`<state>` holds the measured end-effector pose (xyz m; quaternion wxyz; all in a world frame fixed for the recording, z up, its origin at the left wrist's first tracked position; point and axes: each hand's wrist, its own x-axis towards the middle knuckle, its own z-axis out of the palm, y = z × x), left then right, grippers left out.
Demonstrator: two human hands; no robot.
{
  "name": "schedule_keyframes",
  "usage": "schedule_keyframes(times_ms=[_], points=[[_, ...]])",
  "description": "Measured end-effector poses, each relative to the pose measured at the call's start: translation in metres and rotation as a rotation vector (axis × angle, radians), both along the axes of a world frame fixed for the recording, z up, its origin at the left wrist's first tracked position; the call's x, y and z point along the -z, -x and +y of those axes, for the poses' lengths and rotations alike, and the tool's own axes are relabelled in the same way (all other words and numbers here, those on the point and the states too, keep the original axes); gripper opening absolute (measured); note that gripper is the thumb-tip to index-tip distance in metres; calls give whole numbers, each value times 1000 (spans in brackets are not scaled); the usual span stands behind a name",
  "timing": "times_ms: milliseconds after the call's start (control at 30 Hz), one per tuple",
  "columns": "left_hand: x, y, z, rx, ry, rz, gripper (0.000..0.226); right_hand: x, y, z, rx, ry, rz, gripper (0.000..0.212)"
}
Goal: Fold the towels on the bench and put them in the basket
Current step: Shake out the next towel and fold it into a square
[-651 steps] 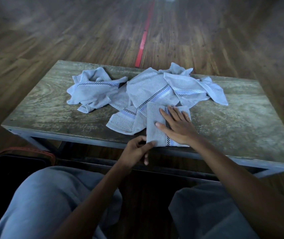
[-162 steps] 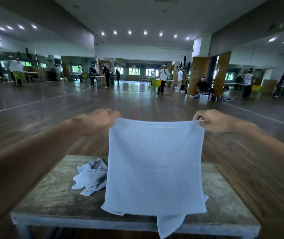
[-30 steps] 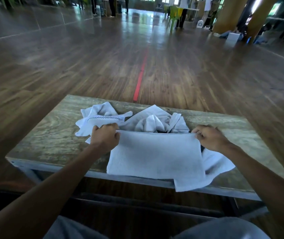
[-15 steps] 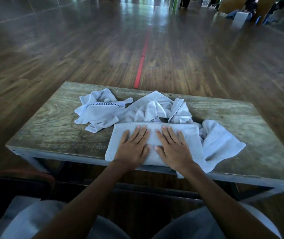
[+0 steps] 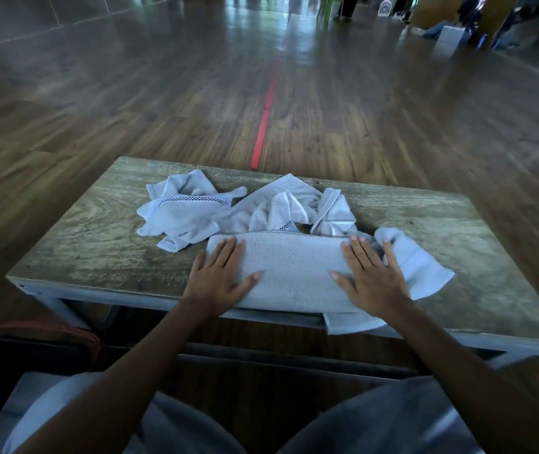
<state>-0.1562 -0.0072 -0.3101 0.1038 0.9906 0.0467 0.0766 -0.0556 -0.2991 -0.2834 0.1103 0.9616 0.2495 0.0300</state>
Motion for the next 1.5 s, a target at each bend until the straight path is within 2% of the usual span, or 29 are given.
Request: schedule_keyframes(times_ms=[100, 200, 300, 367, 433, 533, 800, 933, 1067, 1200, 1300, 1367, 1433, 1500], points=[[-2, 8, 9, -57, 49, -78, 80, -11, -12, -14, -36, 53, 3, 84], [-8, 4, -5, -148, 74, -227, 63, -23, -26, -25, -46, 62, -33, 72], [-22, -10, -62, -38, 213, -303, 47, -38, -34, -25, -72, -59, -69, 41], [-32, -20, -110, 71, 303, -273, 39, -41, -41, -22, -53, -166, -62, 38], [-36, -29, -149, 142, 275, -275, 35, -46, -47, -17, -71, -201, -33, 37], [-27, -36, -184, 165, 189, -283, 38, -53, -59, -12, -78, -205, 112, 36], [-13, -42, -195, 192, 20, -235, 45, -54, -76, -7, -21, -140, 287, 34], [-14, -40, -196, 220, -42, -310, 35, -45, -76, -10, 14, -179, 330, 36], [-9, -39, -201, 340, -7, -505, 16, -39, -75, -12, 29, -208, 298, 31], [-9, -37, -199, 391, -74, -492, 10, -39, -73, -12, 37, -222, 286, 26], [-13, -32, -196, 401, -47, -481, 3, -46, -70, -11, 40, -270, 264, 19], [-14, -29, -190, 441, -49, -477, 10, -55, -66, -9, 48, -326, 285, 16], [-15, -26, -182, 477, -79, -459, 17, -65, -63, -8, 76, -467, 381, 11], [-20, -21, -174, 463, -13, -484, 13, -77, -63, -7, 92, -636, 519, 10]])
